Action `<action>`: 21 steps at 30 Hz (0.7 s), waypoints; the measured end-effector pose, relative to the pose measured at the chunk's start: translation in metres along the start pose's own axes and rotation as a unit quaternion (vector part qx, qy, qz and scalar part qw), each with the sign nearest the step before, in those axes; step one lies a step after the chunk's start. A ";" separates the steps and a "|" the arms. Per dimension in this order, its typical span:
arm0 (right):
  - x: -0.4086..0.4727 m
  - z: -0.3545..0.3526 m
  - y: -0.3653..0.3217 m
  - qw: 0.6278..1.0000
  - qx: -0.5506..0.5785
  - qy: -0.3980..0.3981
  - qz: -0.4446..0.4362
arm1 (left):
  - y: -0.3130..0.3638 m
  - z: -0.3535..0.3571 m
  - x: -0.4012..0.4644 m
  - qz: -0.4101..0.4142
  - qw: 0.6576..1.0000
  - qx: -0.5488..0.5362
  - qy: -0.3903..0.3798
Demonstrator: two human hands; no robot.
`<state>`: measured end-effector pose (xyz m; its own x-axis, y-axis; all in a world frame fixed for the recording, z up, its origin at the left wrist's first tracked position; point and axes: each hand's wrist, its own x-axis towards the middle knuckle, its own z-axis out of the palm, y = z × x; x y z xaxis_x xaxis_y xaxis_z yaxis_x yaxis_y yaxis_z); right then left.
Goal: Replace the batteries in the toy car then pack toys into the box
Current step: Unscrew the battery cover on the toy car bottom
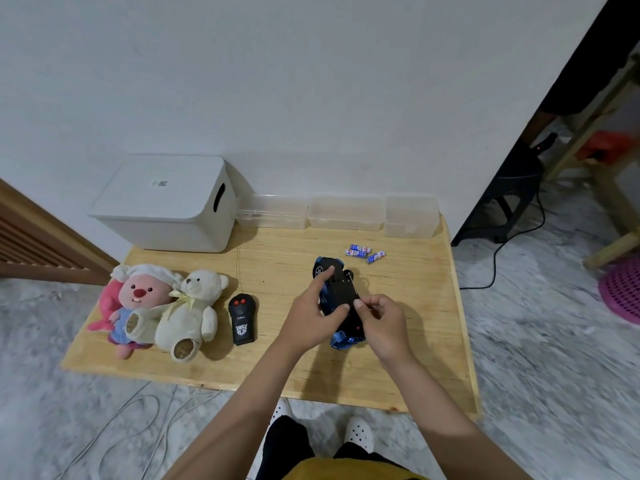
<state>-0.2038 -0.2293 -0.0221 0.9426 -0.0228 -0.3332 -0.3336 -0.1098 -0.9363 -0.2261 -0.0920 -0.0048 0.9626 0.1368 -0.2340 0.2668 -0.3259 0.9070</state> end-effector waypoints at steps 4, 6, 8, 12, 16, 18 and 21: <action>0.000 -0.001 -0.001 1.000 0.005 0.008 0.001 | 0.000 -0.001 -0.001 -0.011 0.999 0.033 0.001; 0.001 -0.001 -0.003 1.000 0.005 0.010 0.000 | 0.000 -0.001 -0.002 -0.012 0.999 0.041 0.007; 0.000 -0.001 -0.007 1.000 0.003 0.010 -0.002 | 0.001 -0.001 -0.002 -0.012 0.999 0.039 0.013; -0.002 0.000 -0.013 1.000 0.012 0.007 -0.005 | 0.006 0.000 -0.004 -0.011 1.000 0.001 0.014; -0.005 -0.001 -0.024 0.999 0.022 0.022 -0.023 | 0.013 -0.001 -0.004 -0.001 0.999 -0.040 0.035; -0.007 -0.003 -0.031 0.999 0.028 0.020 -0.040 | 0.019 -0.003 -0.004 -0.007 0.996 -0.080 0.040; -0.010 -0.008 -0.045 0.995 0.029 0.029 -0.089 | 0.028 -0.006 -0.003 -0.001 0.992 -0.122 0.043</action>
<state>-0.1984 -0.2323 0.0243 0.9855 -0.0656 -0.1566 -0.1606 -0.0601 -0.9852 -0.2213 -0.0956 0.0239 0.9514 0.2208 -0.2145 0.2392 -0.0914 0.9667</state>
